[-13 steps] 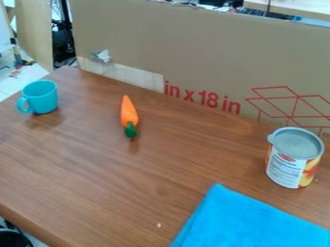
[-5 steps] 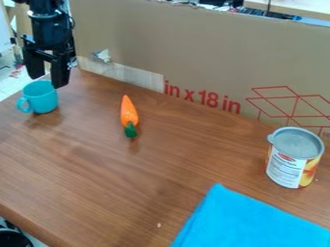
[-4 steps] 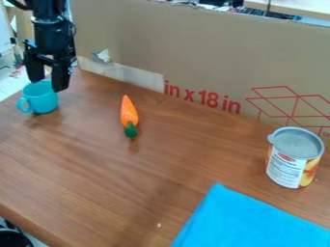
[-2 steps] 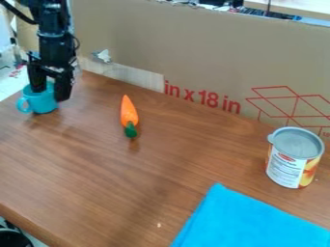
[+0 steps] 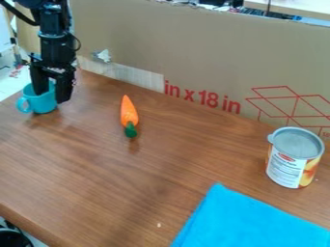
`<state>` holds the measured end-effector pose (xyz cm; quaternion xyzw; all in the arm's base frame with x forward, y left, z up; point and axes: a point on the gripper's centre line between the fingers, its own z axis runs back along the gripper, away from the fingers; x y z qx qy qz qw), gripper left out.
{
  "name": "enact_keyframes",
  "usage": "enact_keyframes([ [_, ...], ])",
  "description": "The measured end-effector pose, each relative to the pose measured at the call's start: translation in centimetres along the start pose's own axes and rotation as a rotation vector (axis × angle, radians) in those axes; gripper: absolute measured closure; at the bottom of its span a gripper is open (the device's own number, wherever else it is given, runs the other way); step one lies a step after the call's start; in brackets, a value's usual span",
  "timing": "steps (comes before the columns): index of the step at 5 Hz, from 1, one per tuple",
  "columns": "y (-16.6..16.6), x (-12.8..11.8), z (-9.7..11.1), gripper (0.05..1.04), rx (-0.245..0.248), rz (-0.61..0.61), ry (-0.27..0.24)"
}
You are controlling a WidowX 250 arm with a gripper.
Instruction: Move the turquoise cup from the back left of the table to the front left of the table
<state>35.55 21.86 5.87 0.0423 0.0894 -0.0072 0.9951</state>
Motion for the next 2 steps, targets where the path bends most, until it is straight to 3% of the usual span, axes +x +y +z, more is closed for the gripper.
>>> enact_keyframes([
  [2,-0.47,0.21,0.00,0.767,-0.033,-0.026,-0.016],
])
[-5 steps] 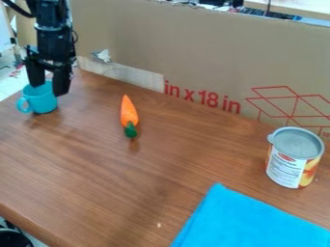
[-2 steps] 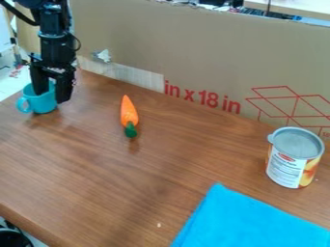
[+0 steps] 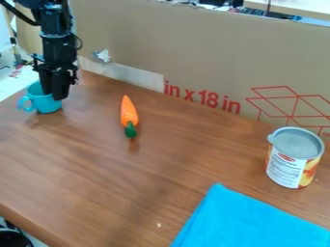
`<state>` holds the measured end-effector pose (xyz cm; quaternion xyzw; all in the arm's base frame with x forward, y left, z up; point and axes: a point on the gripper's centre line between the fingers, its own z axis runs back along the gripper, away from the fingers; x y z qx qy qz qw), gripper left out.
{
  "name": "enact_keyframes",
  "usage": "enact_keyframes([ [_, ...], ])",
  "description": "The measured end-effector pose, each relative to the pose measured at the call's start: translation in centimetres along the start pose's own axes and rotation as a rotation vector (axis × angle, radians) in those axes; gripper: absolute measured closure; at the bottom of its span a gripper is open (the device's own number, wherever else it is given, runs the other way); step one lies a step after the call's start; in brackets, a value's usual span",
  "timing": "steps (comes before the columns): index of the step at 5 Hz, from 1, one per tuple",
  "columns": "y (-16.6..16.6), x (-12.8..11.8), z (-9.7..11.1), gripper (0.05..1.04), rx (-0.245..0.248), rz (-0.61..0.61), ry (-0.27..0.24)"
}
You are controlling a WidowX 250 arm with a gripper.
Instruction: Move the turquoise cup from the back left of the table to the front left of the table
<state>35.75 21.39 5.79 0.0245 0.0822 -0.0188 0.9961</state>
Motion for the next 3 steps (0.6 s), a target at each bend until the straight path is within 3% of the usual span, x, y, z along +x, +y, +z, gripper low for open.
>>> enact_keyframes([
  [1,0.1,-0.1,-0.1,0.951,0.004,-0.004,0.004],
  [2,0.3,-0.5,-0.2,1.003,0.015,-0.014,0.019],
  [3,-0.2,-1.4,1.1,1.003,-0.018,-0.038,0.006],
])
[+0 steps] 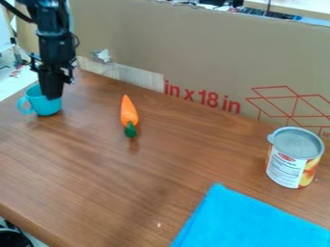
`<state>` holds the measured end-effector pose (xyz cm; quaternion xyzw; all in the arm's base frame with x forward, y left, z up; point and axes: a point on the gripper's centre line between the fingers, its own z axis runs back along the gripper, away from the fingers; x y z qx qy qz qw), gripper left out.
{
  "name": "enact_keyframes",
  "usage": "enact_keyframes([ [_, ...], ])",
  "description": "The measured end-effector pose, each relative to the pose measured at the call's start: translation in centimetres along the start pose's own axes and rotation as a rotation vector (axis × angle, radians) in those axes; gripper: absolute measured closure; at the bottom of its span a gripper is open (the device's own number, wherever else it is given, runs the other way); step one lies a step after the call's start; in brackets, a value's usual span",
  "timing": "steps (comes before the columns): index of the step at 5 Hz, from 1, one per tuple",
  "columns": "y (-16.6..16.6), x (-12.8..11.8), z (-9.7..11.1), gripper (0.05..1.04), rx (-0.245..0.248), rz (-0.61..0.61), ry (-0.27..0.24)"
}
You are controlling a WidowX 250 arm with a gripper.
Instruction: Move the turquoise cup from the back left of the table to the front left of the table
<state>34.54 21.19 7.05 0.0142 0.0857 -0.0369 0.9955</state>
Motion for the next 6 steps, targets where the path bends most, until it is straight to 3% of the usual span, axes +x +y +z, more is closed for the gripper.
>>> enact_keyframes([
  [1,-1.8,-3.1,6.3,1.004,0.053,-0.071,-0.134],
  [2,-5.6,-7.3,9.8,1.003,0.053,-0.209,-0.160],
  [3,-10.3,-11.4,8.1,1.004,0.009,-0.353,-0.090],
  [4,-14.0,-14.5,5.4,1.003,0.007,-0.562,-0.059],
  [5,-15.3,-16.0,2.4,1.003,0.039,-0.708,-0.053],
  [6,-16.4,-15.8,-0.4,1.004,0.074,-0.891,-0.073],
])
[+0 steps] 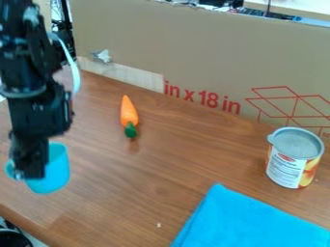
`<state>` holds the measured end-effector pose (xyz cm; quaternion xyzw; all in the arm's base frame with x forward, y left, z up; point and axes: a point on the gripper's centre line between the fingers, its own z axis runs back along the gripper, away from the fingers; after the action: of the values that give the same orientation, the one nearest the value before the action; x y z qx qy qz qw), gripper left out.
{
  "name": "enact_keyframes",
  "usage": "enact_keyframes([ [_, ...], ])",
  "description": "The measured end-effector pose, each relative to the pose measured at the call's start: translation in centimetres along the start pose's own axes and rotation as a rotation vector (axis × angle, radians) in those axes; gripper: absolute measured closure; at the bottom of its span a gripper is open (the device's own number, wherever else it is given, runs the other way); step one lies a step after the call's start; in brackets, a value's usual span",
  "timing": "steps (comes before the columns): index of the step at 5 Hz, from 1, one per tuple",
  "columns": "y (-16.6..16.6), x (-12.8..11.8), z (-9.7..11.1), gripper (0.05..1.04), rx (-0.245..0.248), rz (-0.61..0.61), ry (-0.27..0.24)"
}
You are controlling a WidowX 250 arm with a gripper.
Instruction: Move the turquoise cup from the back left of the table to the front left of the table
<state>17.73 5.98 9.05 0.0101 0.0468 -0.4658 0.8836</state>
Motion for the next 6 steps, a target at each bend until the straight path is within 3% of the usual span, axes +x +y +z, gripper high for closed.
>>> enact_keyframes([
  [2,1.0,1.0,-3.7,1.004,0.009,-0.116,-0.026],
  [3,0.9,0.8,-4.5,1.003,0.025,-0.102,-0.040],
  [4,0.9,0.5,-4.7,0.984,0.028,-0.079,-0.020],
  [5,0.4,-0.3,-4.7,0.803,-0.044,-0.043,0.036],
  [6,1.3,-0.8,-2.9,0.517,-0.070,0.003,0.030],
])
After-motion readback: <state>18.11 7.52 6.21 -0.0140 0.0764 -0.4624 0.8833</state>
